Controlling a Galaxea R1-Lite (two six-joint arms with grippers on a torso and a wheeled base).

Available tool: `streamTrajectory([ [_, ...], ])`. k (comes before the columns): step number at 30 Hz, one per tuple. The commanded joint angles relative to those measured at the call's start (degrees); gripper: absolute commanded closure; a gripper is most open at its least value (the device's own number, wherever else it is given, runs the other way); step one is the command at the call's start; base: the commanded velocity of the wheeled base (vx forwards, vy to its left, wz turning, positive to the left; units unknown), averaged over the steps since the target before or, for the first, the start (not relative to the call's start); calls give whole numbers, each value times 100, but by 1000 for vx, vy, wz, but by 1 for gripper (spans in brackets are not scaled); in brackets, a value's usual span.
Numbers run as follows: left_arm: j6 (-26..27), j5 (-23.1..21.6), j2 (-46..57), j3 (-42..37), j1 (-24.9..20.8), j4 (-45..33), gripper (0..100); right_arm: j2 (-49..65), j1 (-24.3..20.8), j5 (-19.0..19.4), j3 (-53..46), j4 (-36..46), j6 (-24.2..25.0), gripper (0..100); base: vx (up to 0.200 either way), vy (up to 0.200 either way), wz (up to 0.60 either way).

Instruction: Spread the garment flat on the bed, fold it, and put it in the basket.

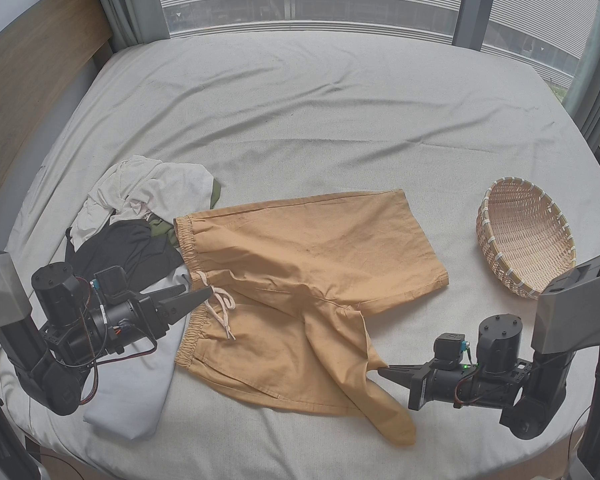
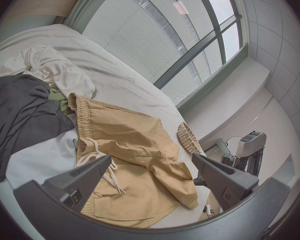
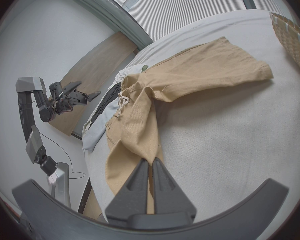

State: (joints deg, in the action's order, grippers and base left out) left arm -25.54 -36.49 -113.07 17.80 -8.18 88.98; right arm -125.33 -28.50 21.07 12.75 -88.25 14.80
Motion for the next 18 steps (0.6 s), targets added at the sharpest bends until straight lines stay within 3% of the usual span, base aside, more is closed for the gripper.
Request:
streamTrajectory([
  [1, 5, 1, 13, -4, -26, 5, 0, 413, 108, -15, -229, 1, -3, 100, 0, 0, 0],
  [18, 5, 1, 22, -4, -26, 5, 0, 334, 670, 3, -343, 1, -21, 100, 0, 0, 0],
])
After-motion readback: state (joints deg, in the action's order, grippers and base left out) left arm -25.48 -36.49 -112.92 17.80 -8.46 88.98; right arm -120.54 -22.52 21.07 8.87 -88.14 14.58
